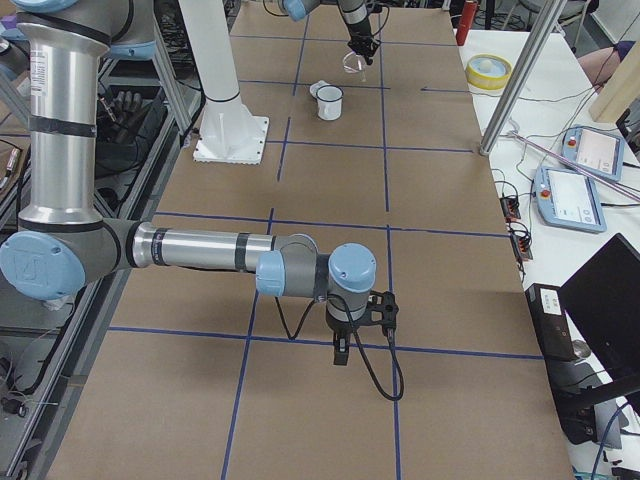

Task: Remove funnel from cup
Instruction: 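Lift the funnel up out of the mug with the left gripper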

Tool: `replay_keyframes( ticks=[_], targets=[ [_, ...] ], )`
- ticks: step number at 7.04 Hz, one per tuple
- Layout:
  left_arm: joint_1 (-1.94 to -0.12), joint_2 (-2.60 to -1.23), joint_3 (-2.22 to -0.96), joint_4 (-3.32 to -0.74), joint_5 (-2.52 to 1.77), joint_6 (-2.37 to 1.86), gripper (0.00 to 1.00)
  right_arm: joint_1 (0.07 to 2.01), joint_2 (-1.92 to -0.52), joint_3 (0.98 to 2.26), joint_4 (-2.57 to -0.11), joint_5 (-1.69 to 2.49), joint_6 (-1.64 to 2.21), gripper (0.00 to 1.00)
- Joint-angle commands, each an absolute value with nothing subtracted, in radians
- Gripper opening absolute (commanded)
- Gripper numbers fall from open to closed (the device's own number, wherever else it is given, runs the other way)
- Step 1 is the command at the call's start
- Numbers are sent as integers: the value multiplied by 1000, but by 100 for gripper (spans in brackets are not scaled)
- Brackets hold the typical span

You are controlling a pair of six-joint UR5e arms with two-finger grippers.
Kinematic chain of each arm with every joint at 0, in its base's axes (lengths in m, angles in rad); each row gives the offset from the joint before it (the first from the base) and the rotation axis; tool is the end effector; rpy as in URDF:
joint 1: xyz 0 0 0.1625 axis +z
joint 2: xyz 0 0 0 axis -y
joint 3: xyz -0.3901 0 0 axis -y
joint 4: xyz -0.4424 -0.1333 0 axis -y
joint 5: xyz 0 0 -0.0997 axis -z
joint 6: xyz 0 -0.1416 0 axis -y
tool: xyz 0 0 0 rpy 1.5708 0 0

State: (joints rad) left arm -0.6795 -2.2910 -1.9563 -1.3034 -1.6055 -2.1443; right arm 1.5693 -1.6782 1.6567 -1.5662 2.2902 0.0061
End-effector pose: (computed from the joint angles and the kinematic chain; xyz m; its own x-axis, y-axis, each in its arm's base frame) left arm 0.4075 -0.4943 0.0808 0.1071 -0.7836 -0.6120 0.7929 0.4386 -0.4229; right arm 0.0392 -0.4984 0.6680 0.7522 0.0161 0.6587 -0.0031 0.9998 -0.0209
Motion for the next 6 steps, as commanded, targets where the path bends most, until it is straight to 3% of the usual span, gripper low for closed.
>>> replay_keyframes(
  ticks=[1,4,6],
  targets=[
    [-728,-2212,-1887,-1707,-1542,-2161,0,1569,-1678,1657,-1566,2290,6,100],
    [-755,-2168,-1511,-2293,-1523,-2160,0,1569,-1678,1657,-1566,2290,6,100],
    [-799,-2161,-1450,-2427,-1503,-2196,0,1569,-1678,1657,-1566,2290,6,100]
  ],
)
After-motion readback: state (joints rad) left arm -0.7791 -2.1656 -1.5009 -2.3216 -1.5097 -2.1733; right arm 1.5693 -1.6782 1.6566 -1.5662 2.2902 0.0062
